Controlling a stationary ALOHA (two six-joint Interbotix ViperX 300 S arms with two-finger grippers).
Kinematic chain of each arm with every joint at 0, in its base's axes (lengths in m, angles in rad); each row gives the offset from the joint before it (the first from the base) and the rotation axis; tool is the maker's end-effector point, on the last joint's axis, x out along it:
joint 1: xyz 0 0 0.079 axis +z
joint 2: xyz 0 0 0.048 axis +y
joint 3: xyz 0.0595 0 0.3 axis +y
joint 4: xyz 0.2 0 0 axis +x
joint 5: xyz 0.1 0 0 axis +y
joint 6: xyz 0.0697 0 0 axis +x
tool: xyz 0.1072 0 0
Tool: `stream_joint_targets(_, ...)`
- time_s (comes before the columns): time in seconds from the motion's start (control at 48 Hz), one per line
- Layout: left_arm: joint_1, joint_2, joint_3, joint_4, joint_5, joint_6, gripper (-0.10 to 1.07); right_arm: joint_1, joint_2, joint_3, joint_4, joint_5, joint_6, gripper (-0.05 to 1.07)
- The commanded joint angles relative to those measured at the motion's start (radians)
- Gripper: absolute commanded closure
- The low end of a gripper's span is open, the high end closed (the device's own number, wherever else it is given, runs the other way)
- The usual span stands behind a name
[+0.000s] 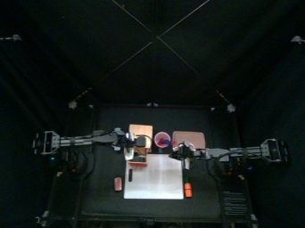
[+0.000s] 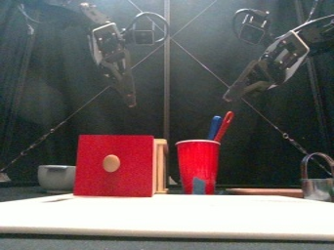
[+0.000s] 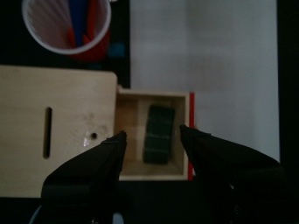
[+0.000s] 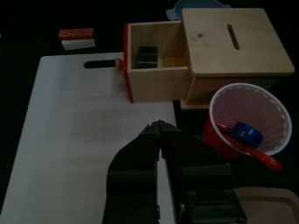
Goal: Grab salmon
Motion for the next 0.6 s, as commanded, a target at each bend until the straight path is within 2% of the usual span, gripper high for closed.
stream_joint_targets(0.0, 0.008, -0.086, 0.067, -0.014, -0.14, 0.0, 0.11, 0.003, -0.018, -0.018, 0.002, -0.008, 0.0, 0.99)
stream_joint_targets(0.208, 0.012, -0.238, 0.316, -0.018, -0.514, 0.0, 0.11, 0.021, -0.025, -0.018, 0.003, -0.009, 0.002, 0.99)
stream_joint_targets(0.333, 0.014, -0.302, 0.423, -0.077, -0.678, 0.003, 0.11, 0.021, -0.025, -0.018, 0.003, -0.015, 0.002, 0.99)
stream_joint_targets(0.417, 0.014, -0.334, 0.48, -0.103, -0.73, 0.006, 0.11, 0.021, -0.023, -0.017, 0.002, -0.029, 0.002, 0.99)
stream_joint_targets(0.583, 0.014, -0.359, 0.529, -0.101, -0.744, 0.009, 0.11, 0.02, -0.025, -0.015, 0.002, -0.041, 0.0, 0.99)
